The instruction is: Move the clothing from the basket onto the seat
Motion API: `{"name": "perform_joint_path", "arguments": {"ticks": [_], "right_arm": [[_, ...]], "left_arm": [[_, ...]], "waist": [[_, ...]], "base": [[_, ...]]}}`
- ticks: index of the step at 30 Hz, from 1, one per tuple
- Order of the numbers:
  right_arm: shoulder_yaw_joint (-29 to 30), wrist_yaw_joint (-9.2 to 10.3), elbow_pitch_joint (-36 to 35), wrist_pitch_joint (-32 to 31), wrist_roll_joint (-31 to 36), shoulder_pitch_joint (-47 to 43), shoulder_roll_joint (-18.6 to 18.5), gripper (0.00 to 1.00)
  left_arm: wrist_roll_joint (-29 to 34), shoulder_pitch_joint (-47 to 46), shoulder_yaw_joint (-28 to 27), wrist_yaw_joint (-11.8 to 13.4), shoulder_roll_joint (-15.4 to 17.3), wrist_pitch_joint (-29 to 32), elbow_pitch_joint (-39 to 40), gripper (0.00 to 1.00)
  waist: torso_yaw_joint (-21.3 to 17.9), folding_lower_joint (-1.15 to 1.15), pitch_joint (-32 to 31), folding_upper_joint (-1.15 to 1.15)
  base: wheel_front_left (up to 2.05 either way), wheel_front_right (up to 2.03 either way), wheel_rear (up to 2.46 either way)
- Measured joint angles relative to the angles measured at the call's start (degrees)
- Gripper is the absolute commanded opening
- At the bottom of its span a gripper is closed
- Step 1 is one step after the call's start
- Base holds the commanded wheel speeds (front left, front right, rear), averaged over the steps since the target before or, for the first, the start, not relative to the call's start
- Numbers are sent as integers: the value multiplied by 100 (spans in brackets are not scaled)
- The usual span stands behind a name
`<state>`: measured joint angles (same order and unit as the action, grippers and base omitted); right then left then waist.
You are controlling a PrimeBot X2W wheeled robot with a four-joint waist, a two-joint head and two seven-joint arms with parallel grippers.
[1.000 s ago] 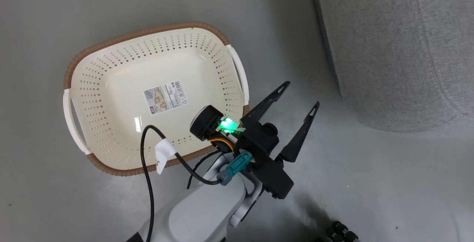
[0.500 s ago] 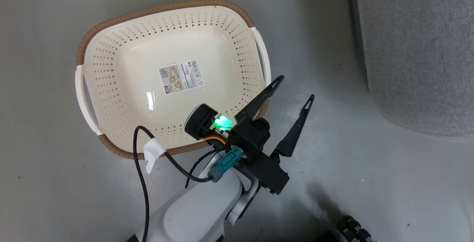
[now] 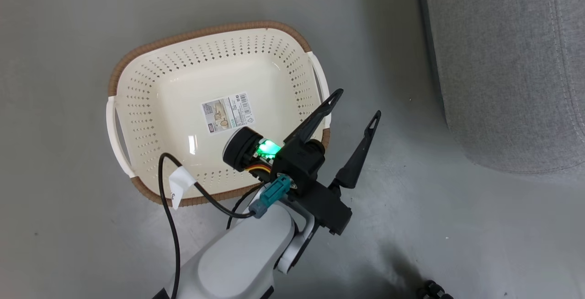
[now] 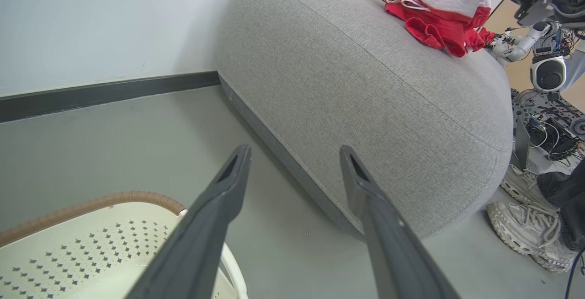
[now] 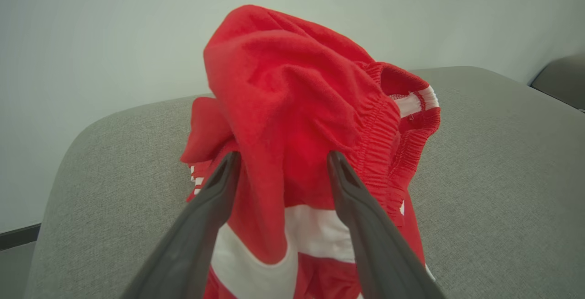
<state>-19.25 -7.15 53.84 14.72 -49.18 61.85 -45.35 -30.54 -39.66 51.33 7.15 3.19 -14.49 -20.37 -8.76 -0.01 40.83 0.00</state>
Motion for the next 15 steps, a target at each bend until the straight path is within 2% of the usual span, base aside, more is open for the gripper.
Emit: {"name": "perform_joint_path", "arguments": {"ticks": [15], "right_arm": [[-584, 0, -1311, -1, -21, -1024, 408, 100]], "left_arm": [[-198, 557, -558, 0, -12, 0, -302, 100]], "waist": [[143, 0, -947, 0]], "base": [[0, 0, 0]]}}
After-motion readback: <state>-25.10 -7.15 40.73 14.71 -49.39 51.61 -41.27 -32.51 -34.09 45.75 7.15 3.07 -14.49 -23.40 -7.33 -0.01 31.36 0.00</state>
